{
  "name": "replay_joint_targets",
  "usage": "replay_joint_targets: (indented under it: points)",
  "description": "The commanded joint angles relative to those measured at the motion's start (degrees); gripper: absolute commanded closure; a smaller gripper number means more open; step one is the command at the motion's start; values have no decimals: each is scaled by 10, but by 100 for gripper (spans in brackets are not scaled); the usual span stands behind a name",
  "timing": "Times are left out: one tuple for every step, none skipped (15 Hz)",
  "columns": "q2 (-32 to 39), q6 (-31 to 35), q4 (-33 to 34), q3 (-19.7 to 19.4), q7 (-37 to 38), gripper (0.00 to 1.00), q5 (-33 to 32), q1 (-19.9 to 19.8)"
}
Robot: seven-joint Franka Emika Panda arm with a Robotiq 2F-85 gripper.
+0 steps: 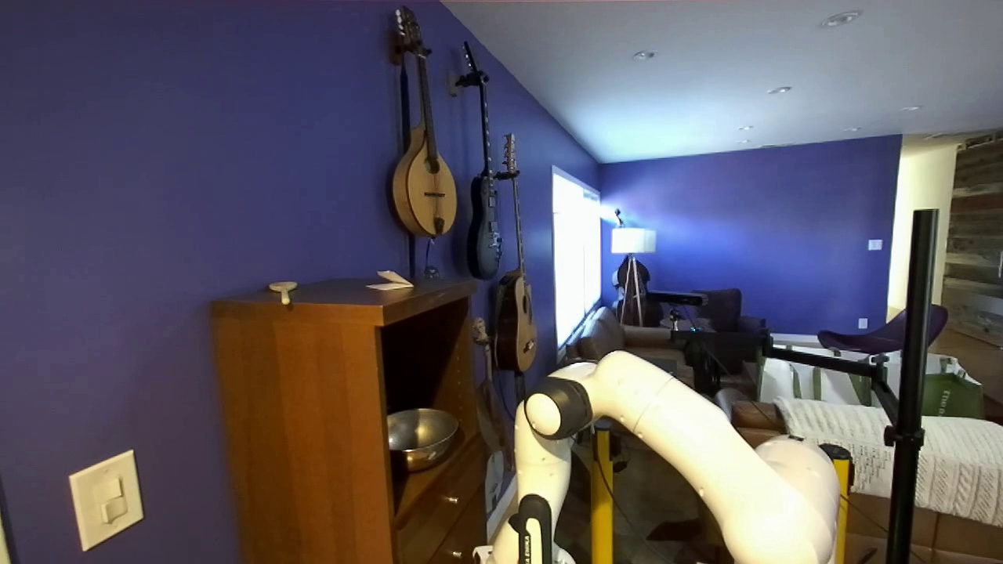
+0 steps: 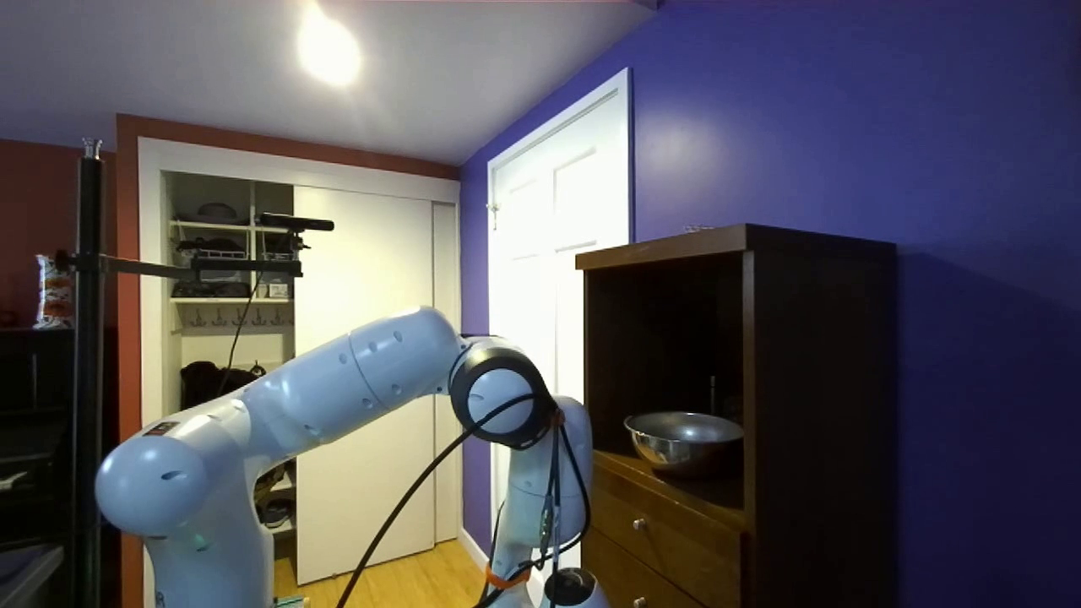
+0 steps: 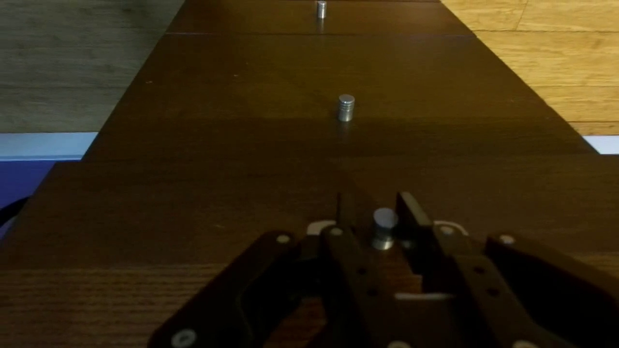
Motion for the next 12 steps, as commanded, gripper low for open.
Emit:
replay_joint_targets:
  points:
    - [1, -5, 15, 12, -12, 100, 11, -4]
    - [0, -9, 13, 15, -11, 100, 11, -4]
    - [0, -15, 12, 17, -9, 97, 9, -8]
    - [-2, -22, 10, 19, -8, 96, 9, -9]
    - [-4, -30, 7, 18, -8, 96, 11, -7]
    - [-9, -43, 3, 22, -5, 96, 10, -11]
    - [-15, -59, -5, 23, -4, 96, 11, -11]
    - [-20, -75, -8, 27, -4, 96, 13, -13]
    - [-26, -91, -11, 29, -5, 96, 15, -15]
    - [-28, -98, -8, 31, -8, 96, 19, -15]
    - [-28, -105, -4, 31, -10, 96, 25, -13]
    - [-27, -106, 1, 34, -14, 96, 27, -15]
